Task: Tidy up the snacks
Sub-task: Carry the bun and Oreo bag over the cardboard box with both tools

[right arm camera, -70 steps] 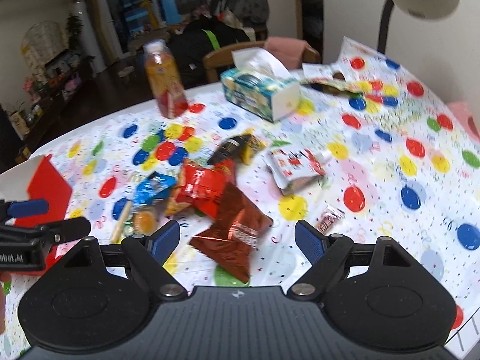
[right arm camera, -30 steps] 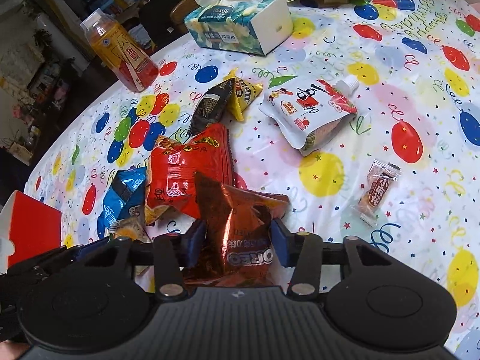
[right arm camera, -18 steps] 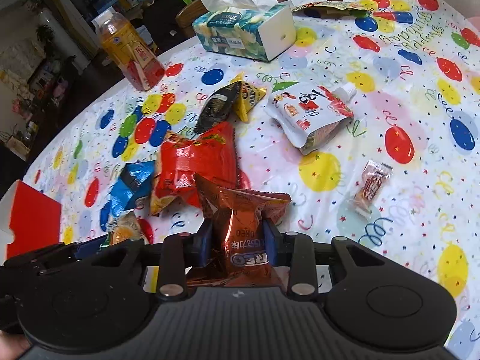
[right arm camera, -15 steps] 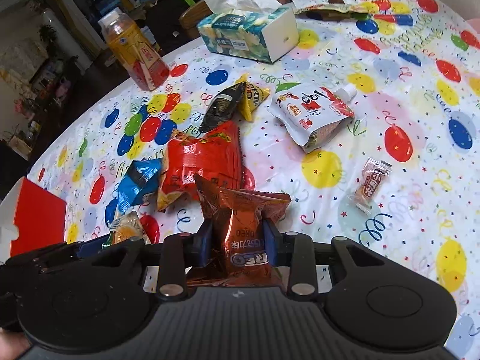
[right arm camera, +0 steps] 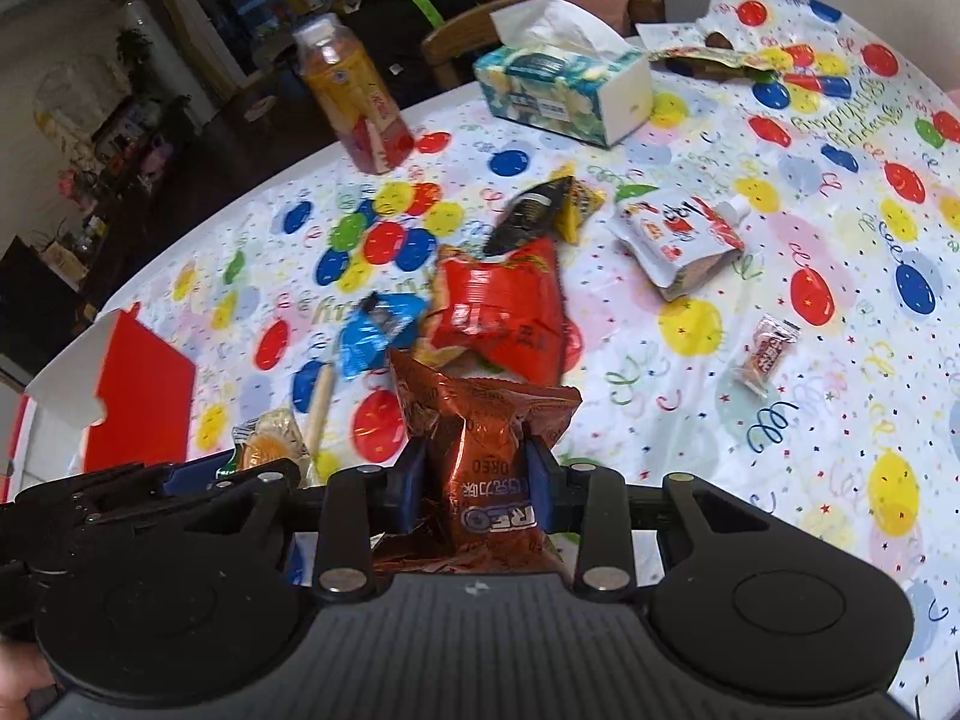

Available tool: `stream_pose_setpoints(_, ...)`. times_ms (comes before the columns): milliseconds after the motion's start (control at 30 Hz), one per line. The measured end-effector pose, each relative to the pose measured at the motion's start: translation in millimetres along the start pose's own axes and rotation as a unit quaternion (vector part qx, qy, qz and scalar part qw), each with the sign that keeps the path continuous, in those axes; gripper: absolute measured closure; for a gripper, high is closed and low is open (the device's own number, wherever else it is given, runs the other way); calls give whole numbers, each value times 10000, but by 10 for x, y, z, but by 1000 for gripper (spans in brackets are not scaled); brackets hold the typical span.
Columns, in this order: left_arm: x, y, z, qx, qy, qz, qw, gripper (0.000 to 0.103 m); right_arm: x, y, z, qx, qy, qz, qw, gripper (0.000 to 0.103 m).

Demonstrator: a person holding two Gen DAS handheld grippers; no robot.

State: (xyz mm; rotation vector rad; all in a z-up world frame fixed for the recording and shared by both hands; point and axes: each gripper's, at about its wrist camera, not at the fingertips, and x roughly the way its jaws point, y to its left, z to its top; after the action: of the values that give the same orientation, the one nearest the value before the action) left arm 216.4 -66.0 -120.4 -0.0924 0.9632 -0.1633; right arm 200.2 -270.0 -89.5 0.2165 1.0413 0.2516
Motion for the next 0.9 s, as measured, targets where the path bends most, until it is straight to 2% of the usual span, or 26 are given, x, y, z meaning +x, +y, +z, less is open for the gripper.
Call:
stream_pose_setpoints(567, -744, 352, -70, -224, -340, -38, 9992, 71, -336, 835, -87, -698, -164, 289, 9970, 70)
stream_pose_setpoints(900, -1107, 737, -70, -423, -568, 144, 9974, 71, -376, 1430, -119, -1195, -249, 558, 9909, 70)
